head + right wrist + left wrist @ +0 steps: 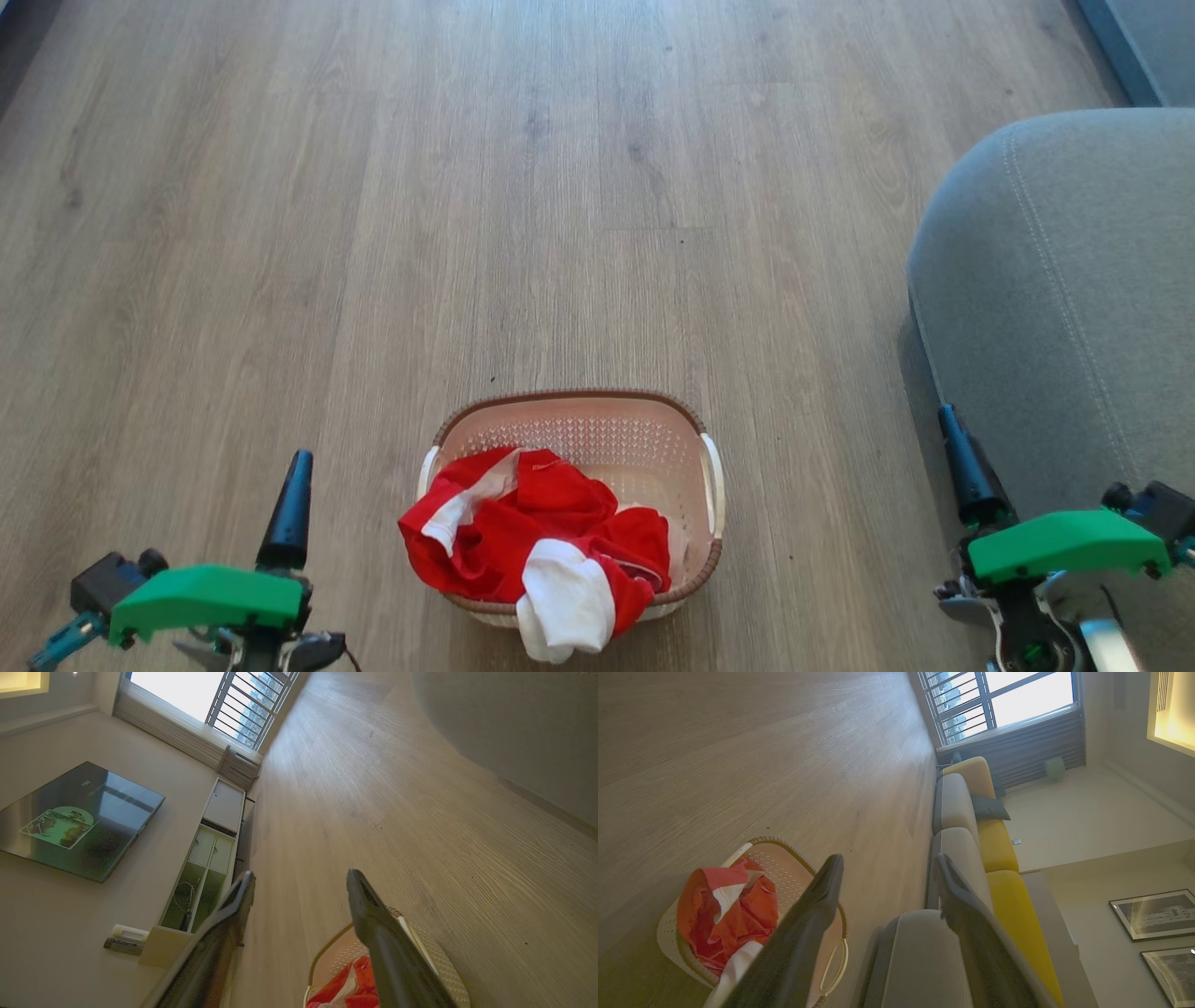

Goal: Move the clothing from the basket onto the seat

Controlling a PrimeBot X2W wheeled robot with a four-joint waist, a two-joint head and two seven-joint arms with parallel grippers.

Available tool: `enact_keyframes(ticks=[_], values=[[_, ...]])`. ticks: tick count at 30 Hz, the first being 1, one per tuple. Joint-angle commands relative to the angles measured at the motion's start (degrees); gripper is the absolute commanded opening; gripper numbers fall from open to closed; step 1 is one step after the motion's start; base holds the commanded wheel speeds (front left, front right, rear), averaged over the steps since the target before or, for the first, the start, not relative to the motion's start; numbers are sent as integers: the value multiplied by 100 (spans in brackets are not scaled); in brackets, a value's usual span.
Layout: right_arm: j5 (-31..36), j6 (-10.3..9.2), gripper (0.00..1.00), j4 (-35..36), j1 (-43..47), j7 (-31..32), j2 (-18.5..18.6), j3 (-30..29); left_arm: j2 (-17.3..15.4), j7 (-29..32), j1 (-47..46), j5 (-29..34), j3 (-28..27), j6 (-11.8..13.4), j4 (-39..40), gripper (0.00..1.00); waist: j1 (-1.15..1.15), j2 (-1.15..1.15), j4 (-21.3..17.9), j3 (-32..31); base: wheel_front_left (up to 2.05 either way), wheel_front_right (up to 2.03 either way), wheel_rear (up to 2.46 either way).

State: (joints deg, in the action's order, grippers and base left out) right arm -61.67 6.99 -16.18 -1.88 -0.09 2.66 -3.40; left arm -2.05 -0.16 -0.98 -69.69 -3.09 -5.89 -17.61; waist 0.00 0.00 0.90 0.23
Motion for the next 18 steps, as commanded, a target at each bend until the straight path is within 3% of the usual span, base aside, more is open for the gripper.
enact_keyframes(ticks=[1, 18], values=[[204, 16, 100, 221, -293, -67, 123, 71, -47, -77, -271, 189, -29, 16, 227, 100, 0, 0, 2, -1, 0, 0, 0], [1439, 23, 100, 209, -363, -339, 243, 354, -54, -346, -248, 1704, 9, 143, 442, 100, 0, 0, 42, 26, 0, 0, 0]])
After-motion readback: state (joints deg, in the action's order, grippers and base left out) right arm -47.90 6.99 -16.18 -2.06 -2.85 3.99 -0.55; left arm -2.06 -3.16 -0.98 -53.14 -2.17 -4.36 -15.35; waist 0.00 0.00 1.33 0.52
